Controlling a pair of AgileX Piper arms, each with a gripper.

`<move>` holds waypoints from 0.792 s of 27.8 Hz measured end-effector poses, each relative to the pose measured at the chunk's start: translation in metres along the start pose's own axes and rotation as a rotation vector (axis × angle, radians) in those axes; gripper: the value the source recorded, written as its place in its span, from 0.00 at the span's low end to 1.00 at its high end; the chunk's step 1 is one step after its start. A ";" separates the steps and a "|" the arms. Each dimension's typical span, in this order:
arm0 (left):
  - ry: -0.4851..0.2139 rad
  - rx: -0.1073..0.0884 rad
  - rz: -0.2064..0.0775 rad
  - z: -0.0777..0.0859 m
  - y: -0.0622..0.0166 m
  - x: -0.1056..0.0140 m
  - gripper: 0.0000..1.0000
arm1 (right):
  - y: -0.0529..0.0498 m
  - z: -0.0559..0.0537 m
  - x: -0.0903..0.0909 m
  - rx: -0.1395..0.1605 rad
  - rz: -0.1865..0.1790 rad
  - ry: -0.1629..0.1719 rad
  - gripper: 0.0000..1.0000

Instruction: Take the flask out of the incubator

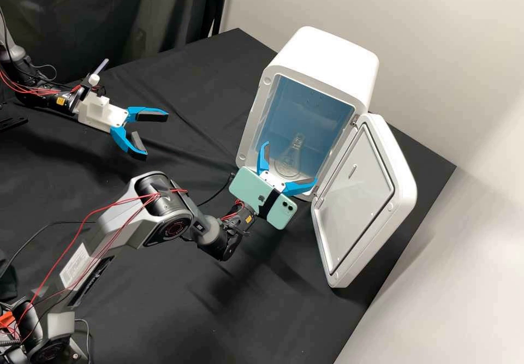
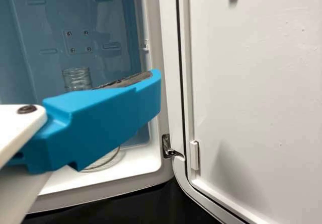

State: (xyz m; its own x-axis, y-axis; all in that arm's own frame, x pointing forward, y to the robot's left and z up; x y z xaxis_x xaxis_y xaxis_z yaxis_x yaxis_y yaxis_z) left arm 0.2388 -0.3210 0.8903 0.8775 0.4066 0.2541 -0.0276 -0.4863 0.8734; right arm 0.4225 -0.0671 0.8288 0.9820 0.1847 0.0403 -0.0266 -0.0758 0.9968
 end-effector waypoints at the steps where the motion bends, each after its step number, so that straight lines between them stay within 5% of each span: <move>1: 0.000 0.000 0.000 0.000 0.0000 0.000 1.00 | 0.000 0.000 0.001 -0.001 0.002 0.002 1.00; 7: 0.000 0.000 0.000 0.000 0.0000 0.000 1.00 | -0.006 0.011 0.009 0.001 0.001 0.007 1.00; 17: 0.000 0.000 0.000 0.000 0.0000 0.000 1.00 | -0.050 0.015 0.029 0.018 -0.086 0.027 1.00; 22: 0.000 0.000 0.000 0.000 0.0000 0.000 1.00 | -0.055 0.020 0.031 0.019 -0.100 0.013 1.00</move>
State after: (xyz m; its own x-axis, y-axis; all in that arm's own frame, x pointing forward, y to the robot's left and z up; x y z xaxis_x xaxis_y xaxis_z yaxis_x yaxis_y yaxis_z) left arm 0.2388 -0.3210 0.8903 0.8775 0.4066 0.2541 -0.0276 -0.4863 0.8734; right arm 0.4578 -0.0765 0.7736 0.9771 0.2050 -0.0579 0.0747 -0.0748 0.9944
